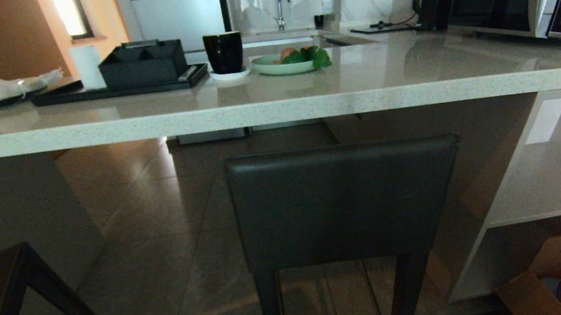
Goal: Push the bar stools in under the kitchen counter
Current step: Push the gray chair back under the dining table
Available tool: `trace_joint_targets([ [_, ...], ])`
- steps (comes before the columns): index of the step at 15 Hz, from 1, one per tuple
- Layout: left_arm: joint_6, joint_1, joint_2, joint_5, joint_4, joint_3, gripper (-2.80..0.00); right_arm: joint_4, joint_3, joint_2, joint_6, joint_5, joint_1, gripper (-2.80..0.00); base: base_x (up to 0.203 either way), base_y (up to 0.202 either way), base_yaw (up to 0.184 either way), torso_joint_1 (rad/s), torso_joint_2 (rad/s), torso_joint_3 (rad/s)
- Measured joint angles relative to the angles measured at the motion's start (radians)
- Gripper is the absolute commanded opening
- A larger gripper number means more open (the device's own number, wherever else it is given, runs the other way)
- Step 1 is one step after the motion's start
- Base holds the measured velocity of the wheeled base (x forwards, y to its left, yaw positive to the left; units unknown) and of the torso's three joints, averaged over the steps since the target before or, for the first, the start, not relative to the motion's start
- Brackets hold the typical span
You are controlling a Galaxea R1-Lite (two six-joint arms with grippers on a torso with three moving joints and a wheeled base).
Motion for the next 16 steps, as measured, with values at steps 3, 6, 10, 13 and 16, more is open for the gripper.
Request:
trace_joint_targets([
  [3,-0.001,0.000,0.000,0.000,0.000,0.000,-2.80,0.000,0.000,0.000,0.007,-0.001,0.000,-2.80,0.000,0.000,0.000,0.000,0.00,0.000],
  [6,-0.002,0.000,0.000,0.000,0.000,0.000,-2.80,0.000,0.000,0.000,0.009,-0.001,0.000,-2.80,0.000,0.000,0.000,0.000,0.00,0.000],
  [10,-0.002,0.000,0.000,0.000,0.000,0.000,-2.80,0.000,0.000,0.000,0.009,-0.002,0.000,-2.80,-0.015,0.000,-0.001,0.004,0.00,0.001],
  [13,-0.002,0.000,0.000,0.000,0.000,0.000,-2.80,0.000,0.000,0.000,0.009,-0.002,0.000,-2.80,-0.183,0.000,-0.001,0.002,0.00,-0.001],
  [16,-0.001,0.000,0.000,0.000,0.000,0.000,-2.80,0.000,0.000,0.000,0.009,-0.001,0.000,-2.80,-0.196,0.000,-0.002,0.002,0.00,0.001],
])
